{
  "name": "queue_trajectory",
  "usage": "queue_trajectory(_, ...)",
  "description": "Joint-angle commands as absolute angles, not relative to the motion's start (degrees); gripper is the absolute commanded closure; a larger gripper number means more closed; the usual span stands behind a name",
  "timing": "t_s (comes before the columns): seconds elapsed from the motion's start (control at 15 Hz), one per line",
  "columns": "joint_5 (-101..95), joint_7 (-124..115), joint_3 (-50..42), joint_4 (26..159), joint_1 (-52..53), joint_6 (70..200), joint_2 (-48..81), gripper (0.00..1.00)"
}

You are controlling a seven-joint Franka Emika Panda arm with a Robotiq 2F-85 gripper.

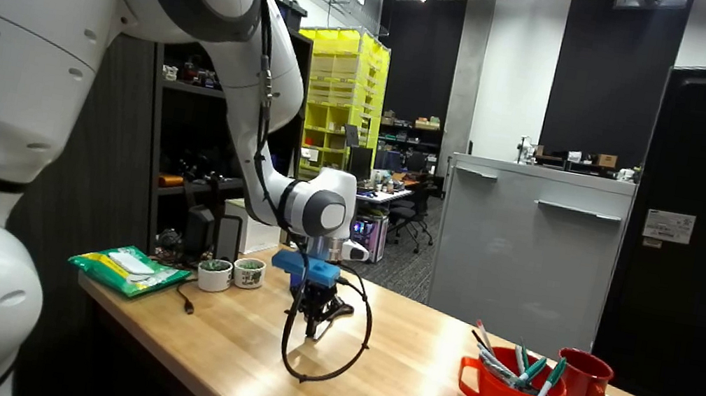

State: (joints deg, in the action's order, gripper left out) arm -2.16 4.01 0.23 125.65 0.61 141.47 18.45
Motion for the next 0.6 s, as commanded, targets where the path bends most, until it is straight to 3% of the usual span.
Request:
queue_trajectory(0.0, -2.91, 2.9, -0.01, 126.56, 0.73, 140.71, 17.28, 1.0)
queue_trajectory(0.53, -3.2, 2.85, -0.81, 126.25, 0.53, 140.51, 17.43, 1.0)
